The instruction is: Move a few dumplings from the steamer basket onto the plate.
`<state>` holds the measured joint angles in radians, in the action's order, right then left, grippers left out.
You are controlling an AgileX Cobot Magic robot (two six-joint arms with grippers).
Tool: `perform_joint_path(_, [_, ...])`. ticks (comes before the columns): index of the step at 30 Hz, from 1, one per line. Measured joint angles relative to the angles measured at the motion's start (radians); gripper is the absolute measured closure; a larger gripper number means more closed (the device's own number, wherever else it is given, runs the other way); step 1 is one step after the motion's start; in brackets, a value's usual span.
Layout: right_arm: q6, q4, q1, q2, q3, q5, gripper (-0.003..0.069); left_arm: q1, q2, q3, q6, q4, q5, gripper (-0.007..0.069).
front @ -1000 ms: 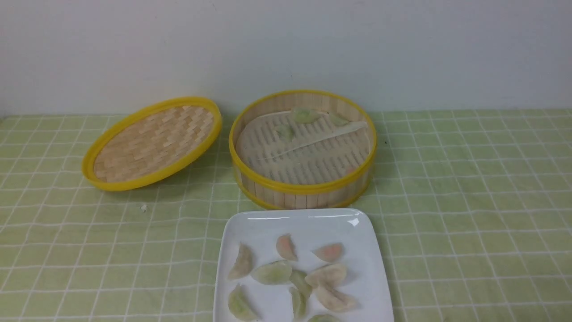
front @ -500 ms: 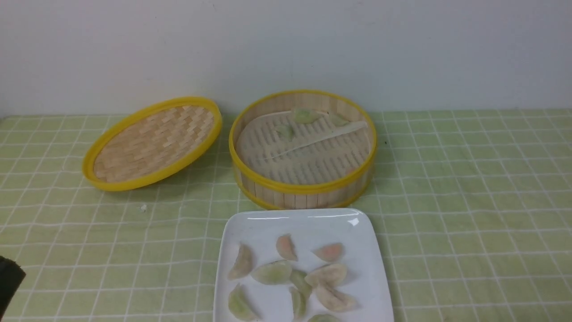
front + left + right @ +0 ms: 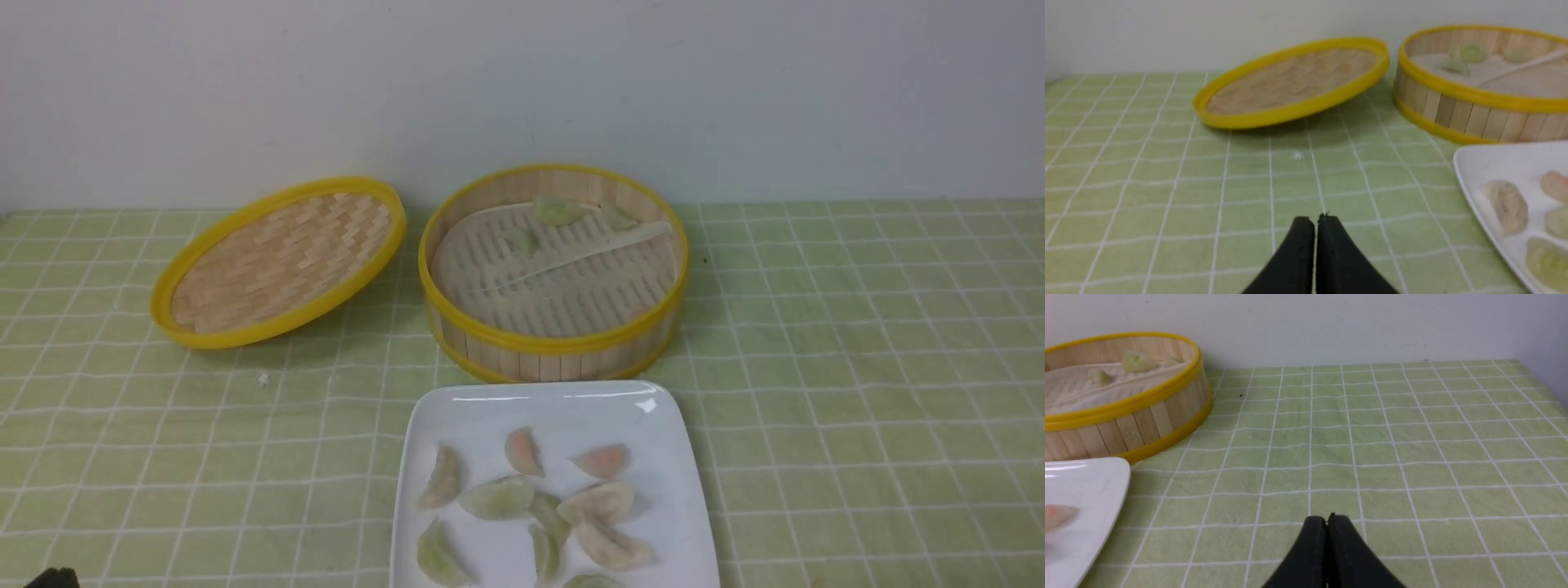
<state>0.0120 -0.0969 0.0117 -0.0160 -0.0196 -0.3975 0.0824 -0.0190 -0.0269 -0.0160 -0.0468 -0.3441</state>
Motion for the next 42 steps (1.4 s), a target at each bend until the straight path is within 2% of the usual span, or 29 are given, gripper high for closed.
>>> perform_joint_path(42, [0.0,0.0,0.0,0.0,0.0,0.0,0.0673,0.0,0.0,-0.002,0.0,0.001,-0.035,0.0631])
